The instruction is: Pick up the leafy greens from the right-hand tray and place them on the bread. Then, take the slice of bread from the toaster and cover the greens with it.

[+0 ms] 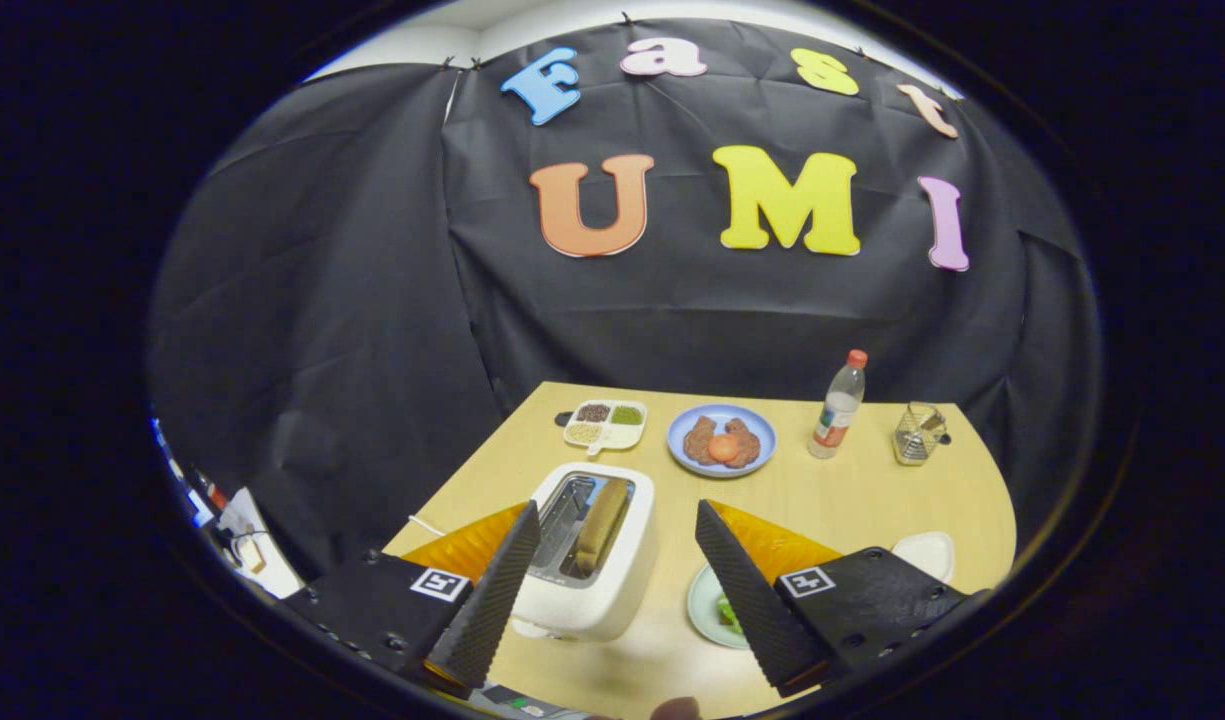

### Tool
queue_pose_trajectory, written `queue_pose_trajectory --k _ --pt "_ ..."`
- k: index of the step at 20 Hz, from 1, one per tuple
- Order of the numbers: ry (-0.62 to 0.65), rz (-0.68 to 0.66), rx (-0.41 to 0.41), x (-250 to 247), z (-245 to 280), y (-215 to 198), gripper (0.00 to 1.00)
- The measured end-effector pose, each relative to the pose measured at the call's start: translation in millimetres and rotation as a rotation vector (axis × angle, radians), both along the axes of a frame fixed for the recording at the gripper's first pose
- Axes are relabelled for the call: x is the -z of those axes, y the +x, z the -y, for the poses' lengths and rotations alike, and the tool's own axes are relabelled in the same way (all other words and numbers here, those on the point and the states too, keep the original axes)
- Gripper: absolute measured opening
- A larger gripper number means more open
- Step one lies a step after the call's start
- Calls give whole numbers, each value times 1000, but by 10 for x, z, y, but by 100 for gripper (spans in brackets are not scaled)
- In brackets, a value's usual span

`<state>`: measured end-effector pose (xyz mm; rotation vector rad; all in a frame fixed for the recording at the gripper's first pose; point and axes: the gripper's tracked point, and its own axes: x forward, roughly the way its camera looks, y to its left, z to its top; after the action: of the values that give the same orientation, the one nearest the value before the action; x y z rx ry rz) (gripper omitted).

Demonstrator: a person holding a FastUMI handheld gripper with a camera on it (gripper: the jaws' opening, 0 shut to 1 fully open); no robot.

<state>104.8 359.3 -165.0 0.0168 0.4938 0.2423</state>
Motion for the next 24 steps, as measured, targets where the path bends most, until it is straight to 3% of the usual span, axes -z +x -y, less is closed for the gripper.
queue_pose_trajectory --k 11,18,23,24 --pt "12 -89 63 529 -305 426 96" --pt "26 -179 139 871 -294 613 69" --pt "59 -225 178 976 -297 640 35" --pt "68 -233 181 977 -301 635 22"
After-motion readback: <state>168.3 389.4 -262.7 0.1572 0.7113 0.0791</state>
